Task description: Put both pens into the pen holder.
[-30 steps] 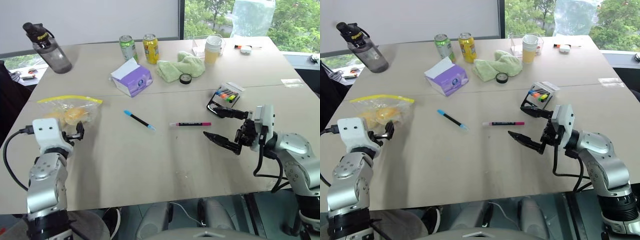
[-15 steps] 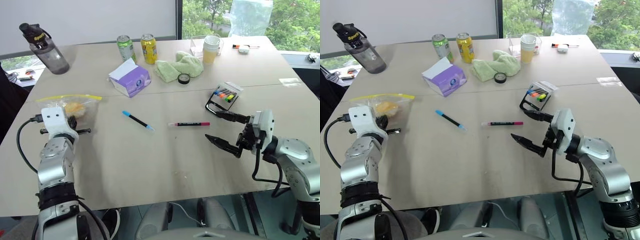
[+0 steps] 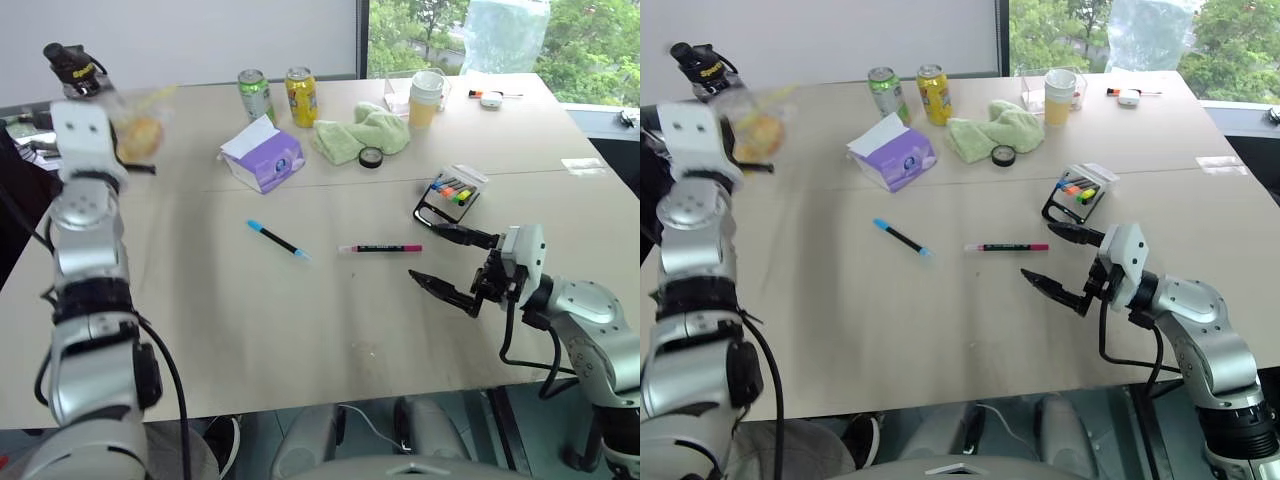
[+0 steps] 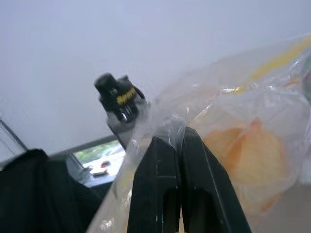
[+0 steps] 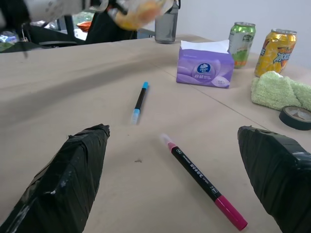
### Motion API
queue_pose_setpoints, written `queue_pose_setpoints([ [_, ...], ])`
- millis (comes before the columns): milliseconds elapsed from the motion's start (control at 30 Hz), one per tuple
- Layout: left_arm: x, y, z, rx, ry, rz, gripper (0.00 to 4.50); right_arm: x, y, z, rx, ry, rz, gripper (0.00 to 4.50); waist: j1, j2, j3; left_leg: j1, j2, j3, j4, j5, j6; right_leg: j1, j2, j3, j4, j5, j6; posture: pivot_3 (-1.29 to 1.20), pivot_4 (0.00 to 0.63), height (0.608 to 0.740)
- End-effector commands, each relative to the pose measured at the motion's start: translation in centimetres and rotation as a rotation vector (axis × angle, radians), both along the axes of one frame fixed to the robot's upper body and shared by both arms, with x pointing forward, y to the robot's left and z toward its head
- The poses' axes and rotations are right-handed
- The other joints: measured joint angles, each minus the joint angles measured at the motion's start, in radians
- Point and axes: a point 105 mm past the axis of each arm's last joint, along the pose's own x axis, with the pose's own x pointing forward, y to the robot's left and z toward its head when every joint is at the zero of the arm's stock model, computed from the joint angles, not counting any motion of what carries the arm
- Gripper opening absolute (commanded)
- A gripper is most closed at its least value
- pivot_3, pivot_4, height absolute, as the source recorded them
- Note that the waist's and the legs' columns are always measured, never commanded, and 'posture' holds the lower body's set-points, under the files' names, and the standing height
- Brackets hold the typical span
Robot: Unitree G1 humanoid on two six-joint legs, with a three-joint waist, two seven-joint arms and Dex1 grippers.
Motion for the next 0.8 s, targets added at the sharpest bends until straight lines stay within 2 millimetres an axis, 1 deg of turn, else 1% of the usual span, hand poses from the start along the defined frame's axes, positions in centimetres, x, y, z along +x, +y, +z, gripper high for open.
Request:
queue_pose_setpoints([
  [33, 0.9, -0.1, 1.5, 0.119, 0.018, 0.003, 0.07, -0.4, 0.4, 1.0, 0.009, -0.056, 0.016, 4.5, -0.005, 0.0, 0.0, 0.0, 0.0, 0.0, 0.0, 0.0, 0.0, -0.001, 0.0, 0.0, -0.001, 0.0, 0.0, 0.0, 0.15, 0.74],
  [67, 1.5, -0.3, 1.2, 0.143, 0.062, 0.009, 0.29, -0.4, 0.3, 1.0, 0.008, -0.056, 0.014, 4.5, -0.009, 0.0, 0.0, -0.001, 0.0, 0.0, 0.0, 0.0, 0.0, -0.001, 0.0, 0.0, 0.0, 0.0, 0.0, 0.0, 0.15, 0.74],
  [133, 2.3, -0.3, -0.3, 0.148, 0.147, 0.033, 0.87, -0.5, 0.2, 0.9, 0.005, -0.056, 0.009, 4.5, -0.013, 0.0, 0.0, -0.002, 0.0, -0.001, 0.0, 0.0, 0.0, -0.001, 0.0, -0.001, 0.0, 0.0, 0.0, 0.0, 0.15, 0.74],
  [200, 2.7, -0.4, -1.3, 0.143, 0.186, 0.042, 1.72, -0.5, 0.1, 0.9, 0.001, -0.056, 0.003, 4.5, -0.019, 0.0, 0.0, -0.002, -0.001, -0.001, 0.0, 0.0, 0.0, -0.001, 0.001, -0.001, 0.001, 0.0, 0.0, 0.0, 0.15, 0.74],
  [300, 3.0, -2.0, -2.9, 0.167, 0.203, -0.061, 1.72, -0.6, -0.3, 0.8, -0.001, -0.056, -0.015, 4.5, -0.026, 0.0, 0.0, -0.002, -0.001, 0.0, 0.0, 0.0, 0.0, -0.002, 0.0, 0.0, 0.001, 0.0, 0.0, 0.0, 0.15, 0.74],
  [367, 2.7, -3.0, -5.4, 0.043, 0.193, -0.167, 1.72, -0.7, -0.5, 0.5, -0.01, -0.046, -0.027, 4.5, -0.027, 0.0, 0.0, -0.002, -0.001, 0.0, 0.0, 0.0, 0.0, -0.003, 0.0, 0.0, 0.003, 0.0, 0.0, 0.0, 0.15, 0.74],
  [433, 2.2, -3.1, -7.0, -0.052, 0.177, -0.202, 1.72, -0.7, -0.6, 0.4, -0.018, -0.041, -0.027, 4.5, -0.028, 0.0, 0.0, -0.001, 0.0, 0.001, 0.0, 0.0, 0.0, -0.003, 0.0, 0.001, 0.003, 0.0, 0.0, 0.0, 0.15, 0.74],
  [500, 1.7, -3.9, -7.5, -0.105, 0.157, -0.265, 1.72, -0.6, -0.6, 0.5, -0.026, -0.044, -0.02, 4.5, -0.029, 0.0, 0.0, -0.001, 0.0, 0.001, 0.001, 0.0, 0.0, -0.003, 0.0, 0.001, 0.003, 0.0, 0.0, 0.0, 0.15, 0.74],
  [600, 0.7, -6.4, -7.4, -0.189, 0.135, -0.438, 1.72, -0.2, -0.7, 0.2, -0.057, -0.041, -0.009, 4.5, -0.025, -0.001, 0.001, -0.002, 0.0, 0.0, 0.003, 0.0, 0.0, -0.003, 0.0, 0.002, 0.005, 0.0, 0.0, 0.0, 0.15, 0.74],
  [700, -2.2, -10.7, -7.3, -0.147, 0.206, -0.71, 1.72, 0.5, -0.7, -0.3, -0.114, -0.039, 0.003, 4.5, -0.023, -0.001, 0.001, -0.002, 0.0, 0.0, 0.003, 0.0, 0.0, -0.003, -0.001, 0.003, 0.005, 0.0, 0.0, 0.0, 0.15, 0.74],
  [767, -4.6, -12.7, -8.3, -0.118, 0.325, -0.859, 1.72, 1.4, -0.6, -0.1, -0.13, -0.053, 0.001, 4.5, -0.031, -0.001, 0.001, -0.002, 0.0, 0.001, 0.003, 0.0, 0.0, -0.002, -0.001, 0.006, 0.005, 0.0, 0.0, 0.0, 0.15, 0.74],
  [800, -5.7, -13.3, -9.1, -0.096, 0.398, -0.904, 1.72, 1.9, -0.3, 0.2, -0.132, -0.06, 0.016, 4.5, -0.032, 0.0, 0.0, -0.001, 0.001, 0.002, 0.002, 0.0, 0.0, -0.003, 0.0, 0.008, 0.005, 0.0, 0.0, 0.0, 0.15, 0.74],
])
